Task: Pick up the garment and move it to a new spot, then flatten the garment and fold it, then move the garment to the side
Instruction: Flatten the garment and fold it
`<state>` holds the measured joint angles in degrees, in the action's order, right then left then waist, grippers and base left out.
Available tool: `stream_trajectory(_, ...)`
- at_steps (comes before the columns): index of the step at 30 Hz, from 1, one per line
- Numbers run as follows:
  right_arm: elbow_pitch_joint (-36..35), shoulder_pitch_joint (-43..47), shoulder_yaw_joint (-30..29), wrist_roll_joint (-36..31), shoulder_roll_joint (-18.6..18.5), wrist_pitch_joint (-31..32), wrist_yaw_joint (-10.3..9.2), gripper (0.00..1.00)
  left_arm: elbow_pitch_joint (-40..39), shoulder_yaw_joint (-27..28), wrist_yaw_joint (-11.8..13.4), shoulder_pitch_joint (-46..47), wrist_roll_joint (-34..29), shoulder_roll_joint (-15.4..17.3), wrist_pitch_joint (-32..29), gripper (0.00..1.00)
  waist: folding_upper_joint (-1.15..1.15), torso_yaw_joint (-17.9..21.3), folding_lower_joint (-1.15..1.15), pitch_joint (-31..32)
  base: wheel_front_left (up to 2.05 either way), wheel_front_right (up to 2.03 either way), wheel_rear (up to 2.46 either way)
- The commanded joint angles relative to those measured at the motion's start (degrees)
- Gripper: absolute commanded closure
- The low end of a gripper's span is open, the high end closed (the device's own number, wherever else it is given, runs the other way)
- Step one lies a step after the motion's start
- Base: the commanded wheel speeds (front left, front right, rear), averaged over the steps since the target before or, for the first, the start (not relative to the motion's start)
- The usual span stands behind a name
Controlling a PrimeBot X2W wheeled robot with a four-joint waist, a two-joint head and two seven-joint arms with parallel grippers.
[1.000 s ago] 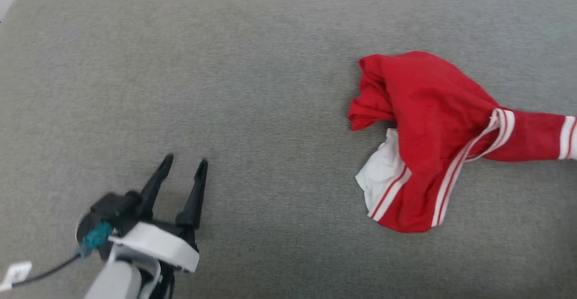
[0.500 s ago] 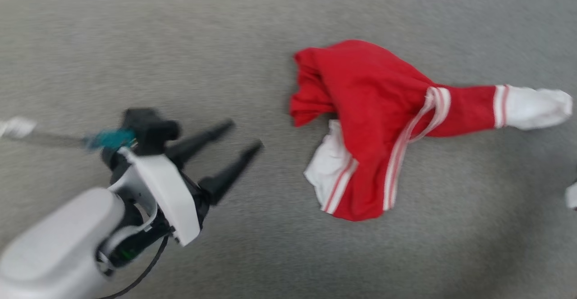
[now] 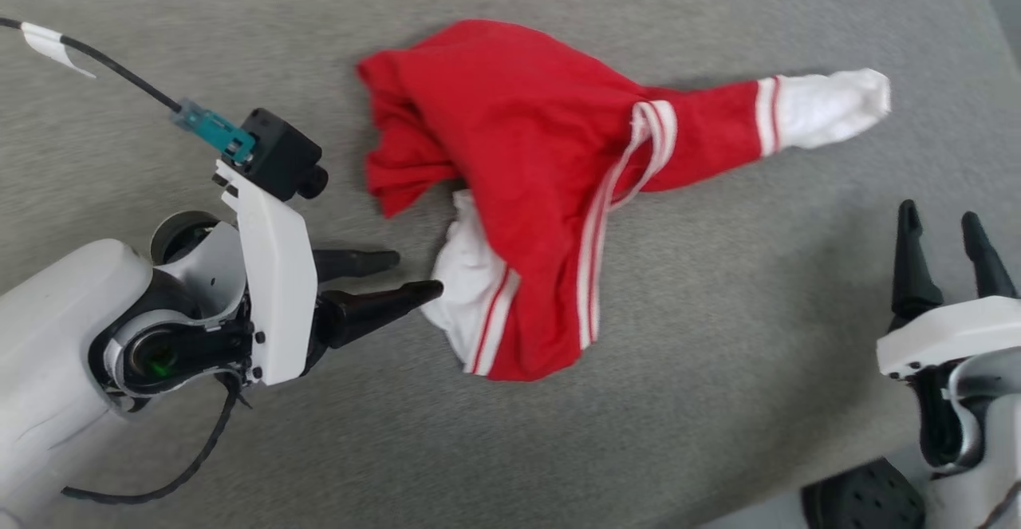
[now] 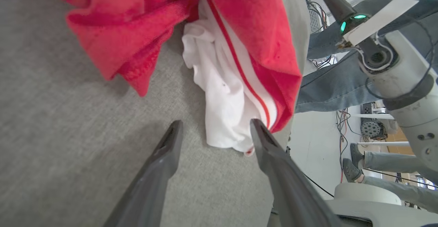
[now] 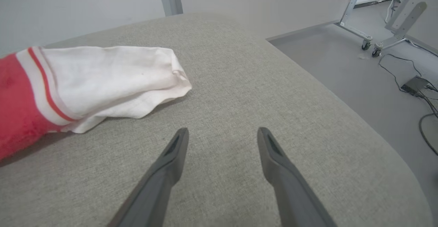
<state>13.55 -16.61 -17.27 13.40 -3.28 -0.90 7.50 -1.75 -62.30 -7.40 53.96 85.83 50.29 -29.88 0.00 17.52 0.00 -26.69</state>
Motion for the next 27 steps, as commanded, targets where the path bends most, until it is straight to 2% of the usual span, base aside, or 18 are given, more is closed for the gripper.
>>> stream_trajectory(1,0.8,-0.9,0.6,0.5,0.3,-1.1,-0.02,0.0,0.8,-0.6,-0.1,0.7,-0.3,-0.3,-0.3,0.0,0.0,3.0,0.0,-2.2,0.0,0.0,0.0)
stream_trajectory(6,4.6,-1.7,2.5,2.1,0.4,-3.7,-0.02,0.0,4.2,-2.1,0.0,-0.7,1.8,-1.3,-1.0,0.0,0.0,5.3,0.0,-2.8,0.0,0.0,0.0)
stream_trajectory(8,5.6,-1.8,2.8,2.5,0.4,-4.5,-0.02,0.0,5.4,-3.5,0.0,-0.7,0.1,-1.3,-1.6,0.0,0.0,5.8,0.0,-2.9,0.0,0.0,0.0)
stream_trajectory(9,6.1,-2.0,2.9,2.6,0.4,-5.0,-0.02,0.0,5.9,-4.6,0.0,-0.5,-1.6,-1.2,-1.8,0.08,0.0,5.9,0.0,-2.9,0.0,0.0,0.0)
stream_trajectory(11,6.7,-2.1,3.2,2.7,0.4,-5.4,-0.02,0.0,7.2,-5.6,0.1,-1.1,-1.7,-1.5,-1.3,0.88,0.0,6.0,0.0,-2.8,0.0,0.0,0.0)
stream_trajectory(12,6.9,-2.2,3.4,2.8,0.4,-5.6,-0.02,0.0,7.7,-5.6,0.1,-1.5,-0.9,-1.9,-0.9,1.0,0.0,5.9,0.0,-2.7,0.0,0.0,0.0)
stream_trajectory(17,7.4,-2.3,3.0,1.5,0.3,-5.8,-0.02,0.0,7.5,-3.2,0.0,-1.4,2.2,-1.5,2.4,1.0,0.0,3.9,0.0,-0.9,0.0,0.0,0.0)
stream_trajectory(23,5.9,-1.4,1.0,-0.8,0.3,-4.3,-0.02,0.0,5.4,0.8,0.0,-2.1,4.6,0.3,8.0,1.0,0.0,-1.2,0.0,2.8,0.0,0.0,0.0)
stream_trajectory(27,3.7,-0.7,-0.1,-2.1,-0.2,-2.6,-0.02,0.0,4.0,2.4,0.0,-3.4,4.3,3.6,10.8,1.0,0.0,-4.9,0.0,5.0,0.0,0.0,0.0)
